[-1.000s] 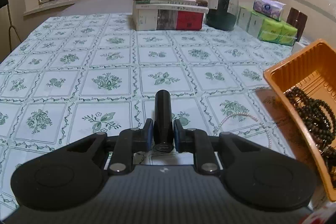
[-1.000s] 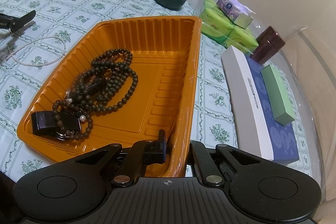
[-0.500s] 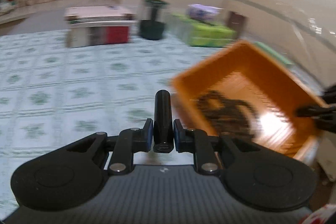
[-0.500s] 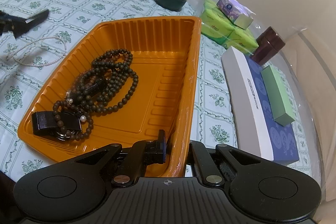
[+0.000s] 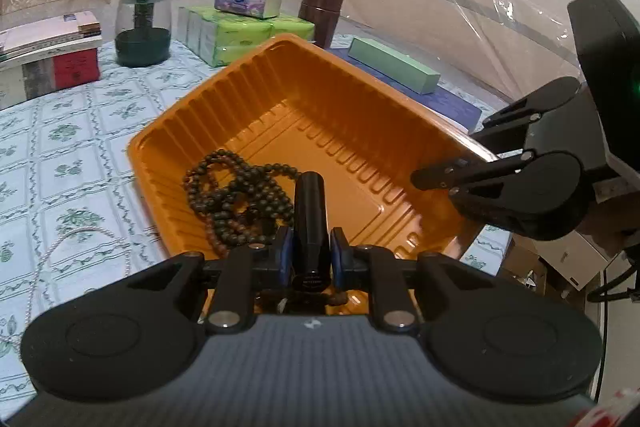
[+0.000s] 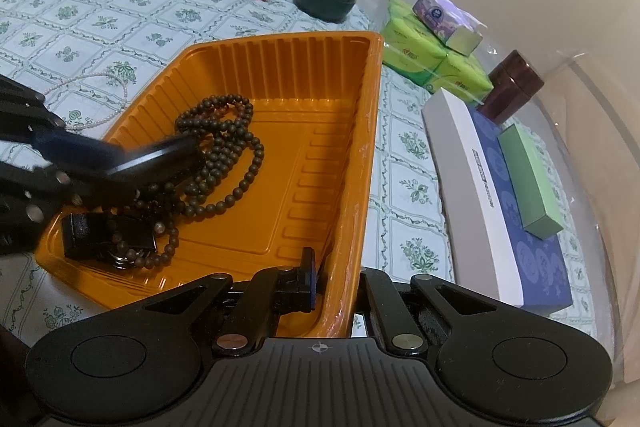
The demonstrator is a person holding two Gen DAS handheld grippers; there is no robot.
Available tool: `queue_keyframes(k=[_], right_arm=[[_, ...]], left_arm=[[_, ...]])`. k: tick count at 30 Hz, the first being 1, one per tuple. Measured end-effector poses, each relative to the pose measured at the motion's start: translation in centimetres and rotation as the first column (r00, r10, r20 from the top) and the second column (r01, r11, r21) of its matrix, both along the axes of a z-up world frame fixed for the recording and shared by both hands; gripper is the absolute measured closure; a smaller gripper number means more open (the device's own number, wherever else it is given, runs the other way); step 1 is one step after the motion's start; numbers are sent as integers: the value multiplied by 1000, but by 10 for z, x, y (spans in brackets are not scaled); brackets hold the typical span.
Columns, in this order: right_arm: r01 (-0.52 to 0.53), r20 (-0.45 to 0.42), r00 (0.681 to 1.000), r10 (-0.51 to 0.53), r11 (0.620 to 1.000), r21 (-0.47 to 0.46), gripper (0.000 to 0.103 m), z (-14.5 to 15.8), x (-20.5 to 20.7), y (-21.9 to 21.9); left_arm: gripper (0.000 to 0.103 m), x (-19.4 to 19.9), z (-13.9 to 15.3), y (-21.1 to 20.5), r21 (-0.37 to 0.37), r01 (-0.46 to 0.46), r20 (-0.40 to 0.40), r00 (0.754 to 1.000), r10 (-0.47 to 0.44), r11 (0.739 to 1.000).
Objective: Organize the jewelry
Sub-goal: 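Carry the black cylinder into the tray and open the left gripper, then move the left gripper to the pearl strand and grasp it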
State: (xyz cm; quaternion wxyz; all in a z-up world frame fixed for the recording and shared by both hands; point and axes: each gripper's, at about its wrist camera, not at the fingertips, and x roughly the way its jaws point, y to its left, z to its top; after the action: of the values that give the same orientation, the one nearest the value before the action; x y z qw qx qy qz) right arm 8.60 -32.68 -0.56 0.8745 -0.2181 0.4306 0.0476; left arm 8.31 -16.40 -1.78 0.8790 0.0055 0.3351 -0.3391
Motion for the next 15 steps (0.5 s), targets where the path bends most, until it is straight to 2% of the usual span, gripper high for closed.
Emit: queue_keyframes(k=[3, 5, 7, 10, 15], right_arm=[[0, 0, 1000, 0, 1000, 0, 98, 0, 0, 0], [0, 0, 1000, 0, 1000, 0, 98, 0, 0, 0], [0, 1, 1000, 0, 1000, 0, 98, 0, -1, 0], [1, 1, 1000, -1, 1000, 1, 98, -1, -1, -1], [1, 2, 1000, -1, 1000, -1, 98, -1, -1, 0]], left_arm=[[86, 0, -2, -9, 6, 3, 3, 1000, -3, 1000], [77, -1, -2, -11, -1, 16, 16, 1000, -16, 1000], [73, -3, 0, -8, -19, 19, 20, 1000, -18, 1000], [73, -8, 4, 1, -15, 4, 52, 999, -3, 1000], [73, -14, 7, 36, 3, -77, 85, 993, 76, 997]])
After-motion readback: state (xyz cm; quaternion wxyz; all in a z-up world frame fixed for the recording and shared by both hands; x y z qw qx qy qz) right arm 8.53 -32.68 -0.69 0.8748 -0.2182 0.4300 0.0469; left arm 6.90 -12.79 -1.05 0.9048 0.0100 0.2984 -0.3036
